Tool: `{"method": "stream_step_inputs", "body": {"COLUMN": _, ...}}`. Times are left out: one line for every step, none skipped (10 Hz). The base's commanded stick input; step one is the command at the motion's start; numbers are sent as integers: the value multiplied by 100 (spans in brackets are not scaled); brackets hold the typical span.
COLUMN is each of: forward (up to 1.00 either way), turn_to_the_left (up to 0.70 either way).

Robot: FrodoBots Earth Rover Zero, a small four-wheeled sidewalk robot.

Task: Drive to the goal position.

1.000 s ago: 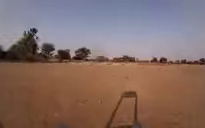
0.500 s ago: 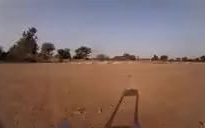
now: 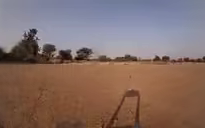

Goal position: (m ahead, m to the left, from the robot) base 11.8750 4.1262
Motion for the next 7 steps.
{"method": "stream_step_inputs", "body": {"forward": 67, "turn_to_the_left": 0}}
{"method": "stream_step_inputs", "body": {"forward": 67, "turn_to_the_left": 0}}
{"method": "stream_step_inputs", "body": {"forward": 67, "turn_to_the_left": 0}}
{"method": "stream_step_inputs", "body": {"forward": 67, "turn_to_the_left": 0}}
{"method": "stream_step_inputs", "body": {"forward": 67, "turn_to_the_left": 0}}
{"method": "stream_step_inputs", "body": {"forward": 67, "turn_to_the_left": 0}}
{"method": "stream_step_inputs", "body": {"forward": 67, "turn_to_the_left": 0}}
